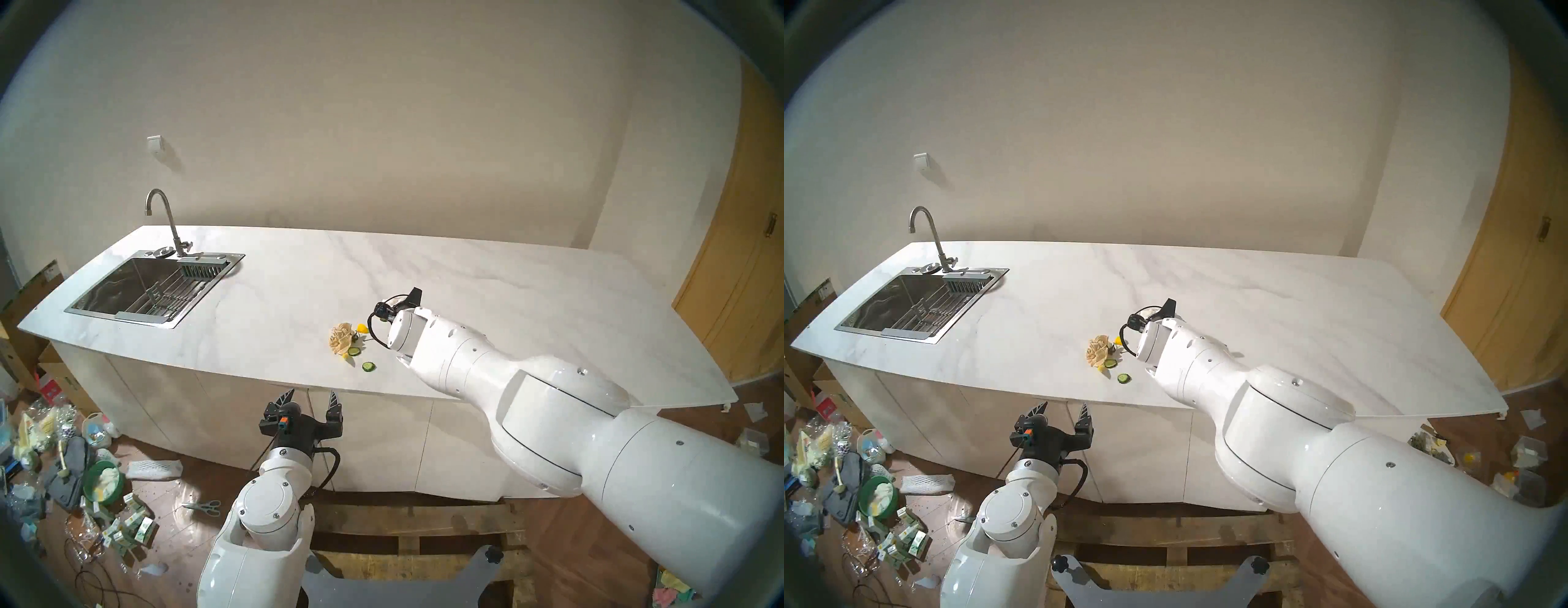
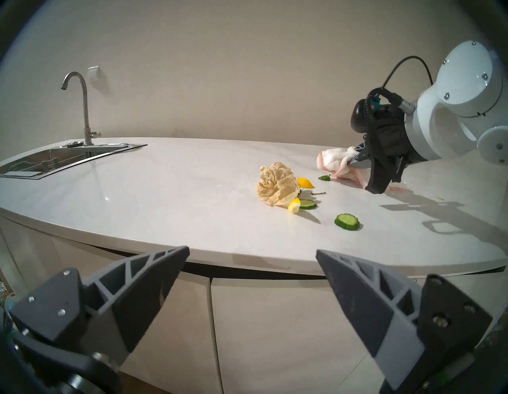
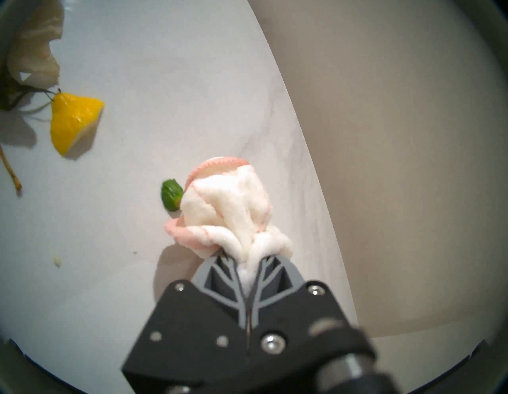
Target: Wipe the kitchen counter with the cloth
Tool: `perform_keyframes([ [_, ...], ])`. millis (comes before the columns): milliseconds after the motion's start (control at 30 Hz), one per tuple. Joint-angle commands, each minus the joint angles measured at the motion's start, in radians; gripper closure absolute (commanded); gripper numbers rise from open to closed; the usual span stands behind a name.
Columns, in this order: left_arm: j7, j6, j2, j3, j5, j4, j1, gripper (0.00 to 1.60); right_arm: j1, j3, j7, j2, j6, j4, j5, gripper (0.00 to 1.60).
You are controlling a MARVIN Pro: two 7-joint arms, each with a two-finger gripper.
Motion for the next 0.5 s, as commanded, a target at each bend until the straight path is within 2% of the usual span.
perform_keyframes([
  [0,-0.003,-0.007,0.0,0.002,0.0,-0.023,-0.009,0.0,0.041,-0.033,0.027,-0.074,-0.002,0.016,-0.027,1.6],
  [200,-0.003,-0.007,0.001,0.002,0.0,-0.026,-0.008,0.0,0.074,-0.079,0.182,-0.072,-0.027,0.052,-0.046,1.6],
  [233,-0.003,-0.007,0.001,0.002,0.0,-0.026,-0.008,0.0,0.074,-0.079,0.182,-0.072,-0.027,0.052,-0.046,1.6],
  [267,-0.003,-0.007,0.001,0.002,0.0,-0.026,-0.008,0.0,0.091,-0.08,0.259,-0.061,-0.039,0.054,-0.043,1.6],
  [300,-0.003,-0.007,0.001,0.002,-0.001,-0.027,-0.007,0.0,0.103,-0.079,0.295,-0.051,-0.054,0.058,-0.036,1.6],
  [333,-0.003,-0.007,0.001,0.002,-0.001,-0.027,-0.007,0.0,0.103,-0.079,0.295,-0.051,-0.054,0.058,-0.036,1.6],
  [367,-0.003,-0.007,0.001,0.002,-0.001,-0.027,-0.007,0.0,0.103,-0.083,0.259,-0.045,-0.065,0.062,-0.034,1.6],
  [467,-0.004,-0.007,0.001,0.002,-0.001,-0.028,-0.007,0.0,0.135,-0.083,0.328,-0.021,-0.091,0.067,-0.031,1.6],
])
